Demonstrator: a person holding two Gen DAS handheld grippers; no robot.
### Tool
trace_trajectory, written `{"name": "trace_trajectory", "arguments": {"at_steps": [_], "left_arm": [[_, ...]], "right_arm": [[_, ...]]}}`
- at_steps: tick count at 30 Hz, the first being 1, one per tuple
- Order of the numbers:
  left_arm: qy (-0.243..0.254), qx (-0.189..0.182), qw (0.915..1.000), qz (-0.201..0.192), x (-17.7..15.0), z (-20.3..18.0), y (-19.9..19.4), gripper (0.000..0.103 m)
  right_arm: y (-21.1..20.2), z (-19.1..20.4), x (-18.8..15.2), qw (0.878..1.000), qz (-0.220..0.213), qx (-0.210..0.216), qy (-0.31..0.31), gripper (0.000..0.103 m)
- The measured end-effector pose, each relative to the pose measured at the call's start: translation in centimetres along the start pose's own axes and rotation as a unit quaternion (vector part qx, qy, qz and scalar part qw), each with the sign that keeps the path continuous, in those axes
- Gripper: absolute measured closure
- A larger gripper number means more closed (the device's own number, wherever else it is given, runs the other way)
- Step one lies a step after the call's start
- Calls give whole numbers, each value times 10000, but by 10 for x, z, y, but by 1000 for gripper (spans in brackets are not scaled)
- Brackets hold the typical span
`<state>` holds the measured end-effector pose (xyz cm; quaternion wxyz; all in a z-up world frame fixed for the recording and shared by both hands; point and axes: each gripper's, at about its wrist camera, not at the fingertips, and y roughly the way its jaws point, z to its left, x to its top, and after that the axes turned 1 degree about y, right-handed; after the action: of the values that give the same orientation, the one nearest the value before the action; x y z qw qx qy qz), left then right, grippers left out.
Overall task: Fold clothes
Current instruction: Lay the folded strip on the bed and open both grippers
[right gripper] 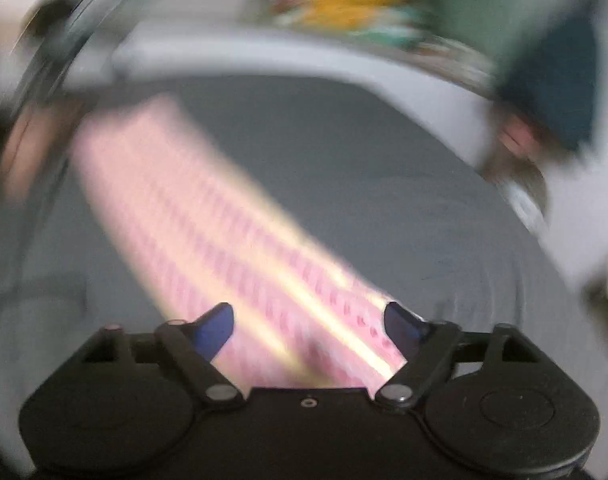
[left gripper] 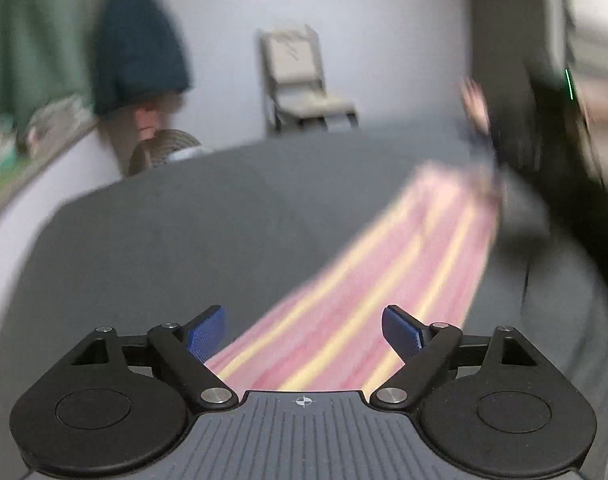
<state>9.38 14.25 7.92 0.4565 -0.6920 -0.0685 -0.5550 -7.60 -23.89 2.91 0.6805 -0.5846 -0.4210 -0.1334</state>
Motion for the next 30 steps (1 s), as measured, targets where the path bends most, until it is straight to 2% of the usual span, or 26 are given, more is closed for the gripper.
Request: {"name": "trace_trajectory", "arguments": {"at_steps": [2,4,5,7,10,11,15,18,19,22,24,27,30], "left_arm": [[-449,-119,9989,40,2,1,27,17],[-627,-150,9976,270,-3,-3,52,17],[-668,-182,9968,407,-11,-7,55,17],[-724,-196,9948,695,-22,-12,73,17],[-497,128,9924,1119,-42,-25,94,17],[-394,218,9923,1152,-46,-27,97,17],[-471,221,9942,946,-53,-25,95,17],[-799,330,9938,706,-40,-21,88,17],[-902,232,9946,450,-34,-23,84,17],[-686,-128,9976,-35,-9,-41,84,17],[-368,-345,9987,-34,6,-60,97,17],[-10,-797,9968,78,17,-85,123,17],[142,-827,9954,468,20,-97,153,17]], "right_arm": [[22,-6,-1,9942,-153,6,1068,23],[45,-9,-6,9822,-394,-68,1835,23],[53,-6,-12,9797,-507,-189,1930,23],[67,2,-24,9762,-730,-472,1988,23],[86,12,-40,9789,-709,-910,1687,24],[90,13,-44,9799,-639,-1013,1593,24],[92,17,-59,9832,-608,-1112,1312,22],[75,17,-58,9787,-886,-1038,1534,23],[72,18,-56,9778,-973,-1055,1526,23],[66,23,-51,9765,-1171,-1173,1376,23],[69,29,-52,9786,-1175,-1223,1166,22],[83,27,-51,9811,-992,-1157,1192,22],[94,20,-56,9795,-880,-1028,1490,20]]}}
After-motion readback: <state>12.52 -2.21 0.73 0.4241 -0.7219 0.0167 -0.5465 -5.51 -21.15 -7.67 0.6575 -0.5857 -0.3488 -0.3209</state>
